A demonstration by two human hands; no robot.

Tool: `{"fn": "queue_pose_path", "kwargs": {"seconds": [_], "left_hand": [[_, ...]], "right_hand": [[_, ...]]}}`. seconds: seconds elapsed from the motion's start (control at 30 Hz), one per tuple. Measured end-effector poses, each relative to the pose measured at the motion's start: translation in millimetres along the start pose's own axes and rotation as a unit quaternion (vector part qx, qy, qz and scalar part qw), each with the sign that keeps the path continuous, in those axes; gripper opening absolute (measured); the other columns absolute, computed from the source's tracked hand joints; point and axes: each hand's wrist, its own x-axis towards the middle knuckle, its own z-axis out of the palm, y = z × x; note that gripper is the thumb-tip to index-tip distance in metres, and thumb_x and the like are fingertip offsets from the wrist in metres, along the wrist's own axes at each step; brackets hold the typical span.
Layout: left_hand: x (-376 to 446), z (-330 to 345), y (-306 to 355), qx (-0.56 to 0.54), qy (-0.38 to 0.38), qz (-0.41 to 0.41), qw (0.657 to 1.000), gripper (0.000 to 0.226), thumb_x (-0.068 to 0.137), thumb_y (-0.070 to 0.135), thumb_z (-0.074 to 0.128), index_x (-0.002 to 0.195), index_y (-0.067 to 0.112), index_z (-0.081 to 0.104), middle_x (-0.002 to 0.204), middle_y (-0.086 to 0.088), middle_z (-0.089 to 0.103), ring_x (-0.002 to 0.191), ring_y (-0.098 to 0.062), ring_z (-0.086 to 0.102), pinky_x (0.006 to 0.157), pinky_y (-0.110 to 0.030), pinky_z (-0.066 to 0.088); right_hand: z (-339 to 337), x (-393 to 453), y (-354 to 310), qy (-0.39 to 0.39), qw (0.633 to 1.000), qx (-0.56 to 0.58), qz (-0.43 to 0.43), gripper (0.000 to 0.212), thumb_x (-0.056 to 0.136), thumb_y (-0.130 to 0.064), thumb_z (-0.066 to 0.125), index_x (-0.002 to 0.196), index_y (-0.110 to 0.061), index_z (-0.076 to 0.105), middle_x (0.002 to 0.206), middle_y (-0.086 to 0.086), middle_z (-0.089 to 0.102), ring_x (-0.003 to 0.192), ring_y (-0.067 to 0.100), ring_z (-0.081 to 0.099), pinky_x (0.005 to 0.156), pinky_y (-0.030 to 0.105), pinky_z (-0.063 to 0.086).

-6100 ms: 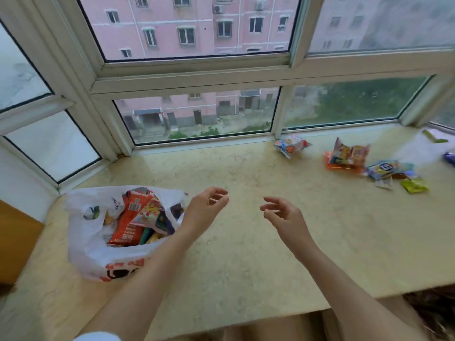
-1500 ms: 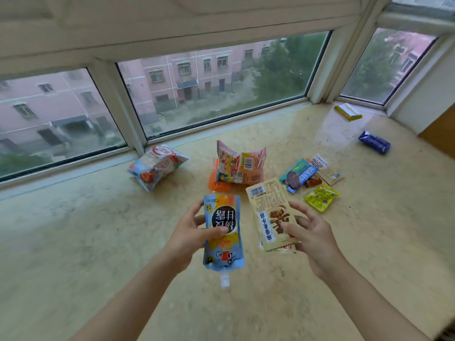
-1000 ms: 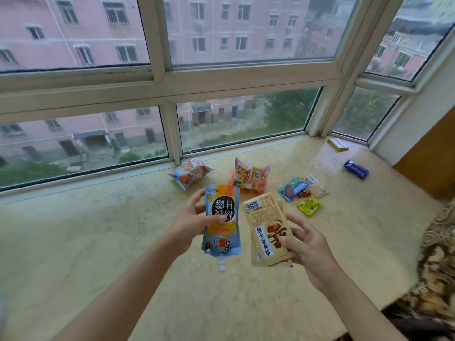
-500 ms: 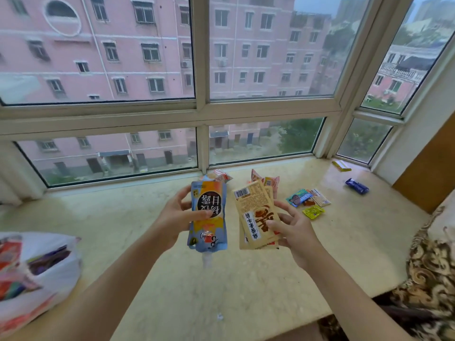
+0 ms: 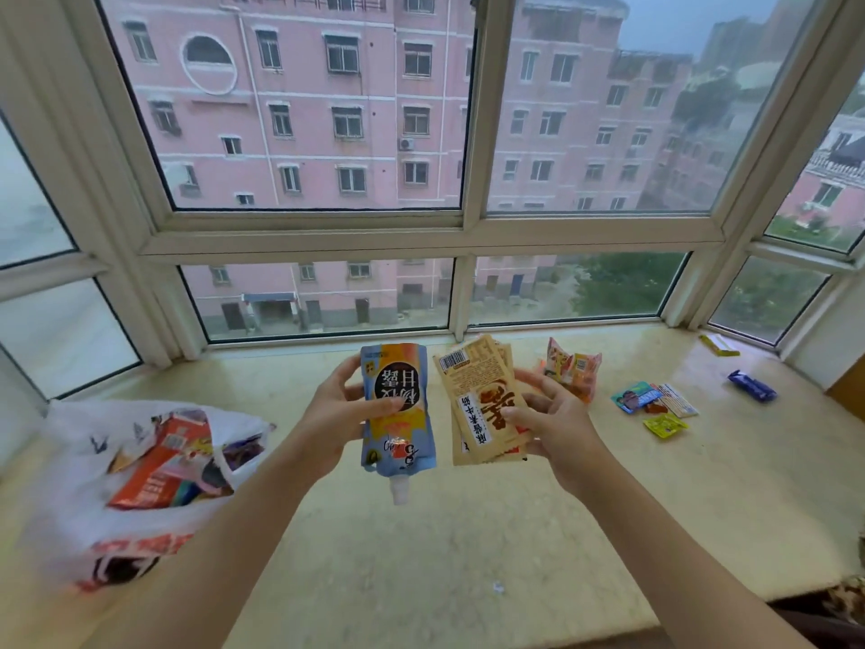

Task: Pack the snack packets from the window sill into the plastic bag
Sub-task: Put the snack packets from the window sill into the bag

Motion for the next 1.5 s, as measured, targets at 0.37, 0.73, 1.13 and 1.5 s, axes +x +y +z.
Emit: {"fn": "queue_pose_path", "kwargs": {"seconds": [0.37,0.73,1.13,1.5], "left_hand": [[-45.1,-183.2,6.8,0.009,0.042,-0.024,0.999,0.083,0.061,0.006,0.084,0.131,0.033,0.048,0.108,-0.011,0.071,0.092,-0.034,0.07,0.079,-0.058,0.055],[-62.8,-314.4,-23.5,0.004,0.149,-0.046,0.988,0.072,0.069,-0.001,0.08,0.128,0.028,0.052,0.106,-0.01,0.071,0.094,-0.028,0.07,0.072,-0.043,0.057],[19.9,-396.1,-86.8,-0.029,0.266,-0.177,0.947,0.079,0.078,-0.006,0.073,0.141,0.028,0.039,0.106,-0.007,0.068,0.093,-0.026,0.067,0.066,-0.037,0.056],[110.6,-436.9,-147.4,-0.046,0.228,-0.249,0.94,0.053,0.084,-0.012,0.062,0.126,0.019,0.049,0.109,-0.007,0.064,0.097,-0.028,0.065,0.072,-0.041,0.056]], "right_hand": [[175.5,-5.7,41.1,-0.039,0.999,-0.001,0.018,0.046,0.082,0.009,0.062,0.115,-0.023,0.058,0.098,0.015,0.072,0.085,0.031,0.071,0.064,0.044,0.058],[313.3,36.0,96.0,-0.111,0.99,-0.032,0.081,0.047,0.081,0.011,0.062,0.117,-0.02,0.06,0.097,0.016,0.071,0.086,0.03,0.071,0.067,0.046,0.058],[405.7,145.0,171.5,-0.181,0.963,-0.164,0.115,0.048,0.081,0.008,0.06,0.115,-0.026,0.061,0.098,0.013,0.063,0.083,0.026,0.069,0.057,0.036,0.057],[455.4,211.1,241.4,-0.137,0.935,-0.3,0.131,0.047,0.08,0.008,0.054,0.106,-0.032,0.054,0.085,-0.01,0.061,0.081,0.006,0.061,0.07,0.033,0.057]]}}
